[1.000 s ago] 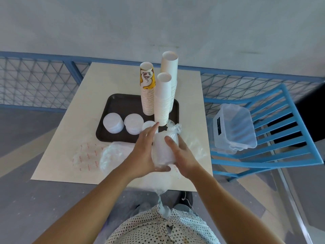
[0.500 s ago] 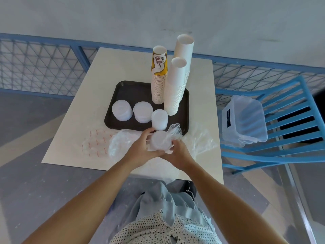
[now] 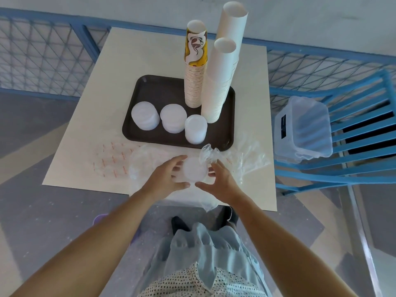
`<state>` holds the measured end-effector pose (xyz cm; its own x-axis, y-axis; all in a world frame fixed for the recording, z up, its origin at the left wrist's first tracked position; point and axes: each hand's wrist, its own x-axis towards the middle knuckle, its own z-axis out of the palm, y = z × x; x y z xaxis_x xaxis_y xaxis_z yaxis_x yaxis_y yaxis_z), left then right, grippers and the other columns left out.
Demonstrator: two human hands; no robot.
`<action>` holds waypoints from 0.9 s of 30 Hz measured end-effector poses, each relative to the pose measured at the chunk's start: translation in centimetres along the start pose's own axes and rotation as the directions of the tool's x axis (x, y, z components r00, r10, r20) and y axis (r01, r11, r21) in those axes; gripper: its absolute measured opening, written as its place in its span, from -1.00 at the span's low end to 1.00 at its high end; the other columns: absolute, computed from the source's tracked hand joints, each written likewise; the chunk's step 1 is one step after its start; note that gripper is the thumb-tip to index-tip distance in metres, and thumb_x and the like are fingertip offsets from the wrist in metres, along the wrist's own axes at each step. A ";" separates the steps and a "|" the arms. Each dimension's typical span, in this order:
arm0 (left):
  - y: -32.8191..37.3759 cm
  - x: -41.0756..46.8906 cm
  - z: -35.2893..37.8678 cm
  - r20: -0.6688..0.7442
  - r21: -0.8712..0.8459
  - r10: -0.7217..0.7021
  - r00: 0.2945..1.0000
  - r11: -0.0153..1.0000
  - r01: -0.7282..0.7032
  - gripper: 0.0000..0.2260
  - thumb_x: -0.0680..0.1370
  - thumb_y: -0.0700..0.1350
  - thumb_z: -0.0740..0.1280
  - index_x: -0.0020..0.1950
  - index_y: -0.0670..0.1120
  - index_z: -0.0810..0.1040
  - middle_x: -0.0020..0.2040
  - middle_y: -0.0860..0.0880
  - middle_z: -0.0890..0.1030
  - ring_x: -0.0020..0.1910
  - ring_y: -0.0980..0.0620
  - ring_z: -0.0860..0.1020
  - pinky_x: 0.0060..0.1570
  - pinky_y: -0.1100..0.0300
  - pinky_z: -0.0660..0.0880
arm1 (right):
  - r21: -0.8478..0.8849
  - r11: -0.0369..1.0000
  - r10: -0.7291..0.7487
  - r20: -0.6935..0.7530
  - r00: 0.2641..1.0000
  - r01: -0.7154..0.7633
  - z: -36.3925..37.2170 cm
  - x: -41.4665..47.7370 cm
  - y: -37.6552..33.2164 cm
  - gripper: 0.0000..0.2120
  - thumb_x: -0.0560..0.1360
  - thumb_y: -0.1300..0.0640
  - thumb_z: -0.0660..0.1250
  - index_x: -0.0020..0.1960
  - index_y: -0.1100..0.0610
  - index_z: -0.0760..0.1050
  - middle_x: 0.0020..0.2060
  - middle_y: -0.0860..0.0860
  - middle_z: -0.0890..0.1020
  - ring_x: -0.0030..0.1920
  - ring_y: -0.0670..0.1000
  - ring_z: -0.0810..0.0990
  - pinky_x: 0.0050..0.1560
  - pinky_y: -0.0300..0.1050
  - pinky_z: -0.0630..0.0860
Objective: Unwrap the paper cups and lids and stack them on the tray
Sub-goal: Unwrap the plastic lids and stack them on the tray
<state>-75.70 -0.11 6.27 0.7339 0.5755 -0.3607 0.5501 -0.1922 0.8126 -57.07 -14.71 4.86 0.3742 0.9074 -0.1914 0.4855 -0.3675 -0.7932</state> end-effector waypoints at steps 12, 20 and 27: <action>0.4 -0.3 0.0 -0.169 0.028 -0.026 0.985 0.999 0.031 -0.81 0.52 -0.08 0.57 0.08 0.03 0.66 -0.10 0.14 0.70 -0.11 0.25 0.64 -0.06 0.43 0.51 | 0.105 0.981 0.180 -0.149 0.972 -0.166 -0.5 -0.9 -0.2 -0.87 0.55 0.27 0.46 0.06 0.11 0.62 -0.07 -0.09 0.68 -0.08 -0.21 0.64 0.00 -0.35 0.56; -0.4 -0.5 0.3 -0.153 0.101 -0.043 0.987 0.993 0.058 -0.81 0.55 -0.13 0.53 0.13 0.03 0.64 -0.10 0.16 0.70 -0.09 0.21 0.65 0.00 0.29 0.59 | 0.008 0.992 0.128 -0.121 0.984 -0.128 -0.7 -0.5 0.2 -0.96 0.57 0.24 0.43 -0.04 0.16 0.66 -0.21 -0.11 0.66 -0.19 -0.16 0.61 -0.11 -0.35 0.57; -0.6 0.0 1.0 -0.150 0.146 -0.114 0.982 0.980 0.136 -0.78 0.56 -0.12 0.50 0.19 0.04 0.62 -0.11 0.16 0.70 -0.07 0.17 0.65 -0.06 0.33 0.54 | -0.158 0.984 0.058 -0.123 0.991 -0.077 -0.3 0.1 0.1 -0.83 0.48 0.39 0.36 -0.24 0.19 0.50 -0.36 -0.10 0.47 -0.36 -0.19 0.40 -0.33 -0.43 0.31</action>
<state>-75.63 -0.85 5.36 0.5983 0.7063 -0.3785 0.6972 -0.2260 0.6803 -56.74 -14.72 4.92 0.4957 0.8528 -0.1645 0.5739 -0.4638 -0.6750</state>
